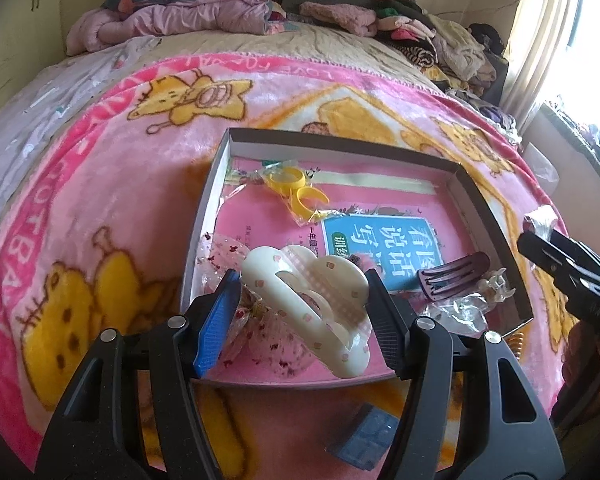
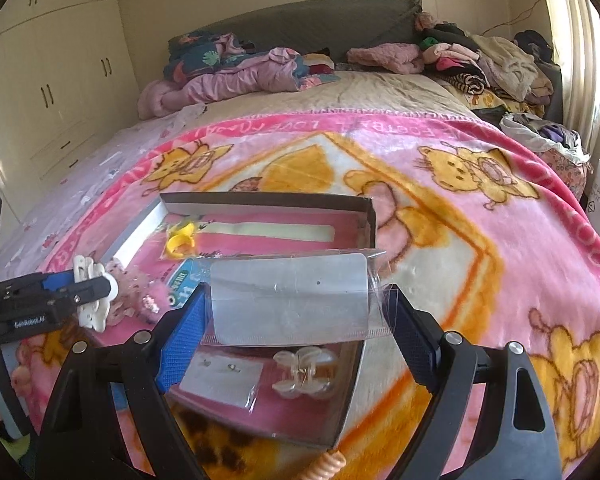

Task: Organize jewelry
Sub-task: 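Carry the cloud clip over the box with the left tool while the right carries the bagged item, then lower and release the cloud clip into the box with the left tool while the right releases the bag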

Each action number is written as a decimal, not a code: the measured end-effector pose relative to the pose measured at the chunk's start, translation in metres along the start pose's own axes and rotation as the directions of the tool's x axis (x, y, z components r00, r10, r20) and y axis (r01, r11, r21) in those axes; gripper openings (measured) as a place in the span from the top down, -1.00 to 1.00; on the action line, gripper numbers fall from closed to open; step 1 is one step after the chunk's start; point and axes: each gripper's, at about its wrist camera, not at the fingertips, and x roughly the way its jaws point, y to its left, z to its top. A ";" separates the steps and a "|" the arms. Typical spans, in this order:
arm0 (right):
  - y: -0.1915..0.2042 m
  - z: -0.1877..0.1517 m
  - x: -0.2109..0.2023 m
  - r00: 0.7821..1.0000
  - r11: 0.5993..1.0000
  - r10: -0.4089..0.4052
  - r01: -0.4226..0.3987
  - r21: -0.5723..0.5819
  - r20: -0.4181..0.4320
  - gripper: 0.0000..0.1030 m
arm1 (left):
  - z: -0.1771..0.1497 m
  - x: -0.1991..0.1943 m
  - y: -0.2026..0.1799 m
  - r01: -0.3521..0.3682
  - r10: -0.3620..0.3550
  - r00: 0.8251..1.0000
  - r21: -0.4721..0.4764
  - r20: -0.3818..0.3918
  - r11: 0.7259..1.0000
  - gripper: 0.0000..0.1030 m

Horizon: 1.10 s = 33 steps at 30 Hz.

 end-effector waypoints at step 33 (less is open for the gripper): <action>0.026 0.003 0.075 0.991 1.000 -0.010 0.007 -0.024 -0.133 -0.69 | -0.006 0.016 0.019 0.008 -0.009 1.000 -0.011 -0.029 1.000 -0.31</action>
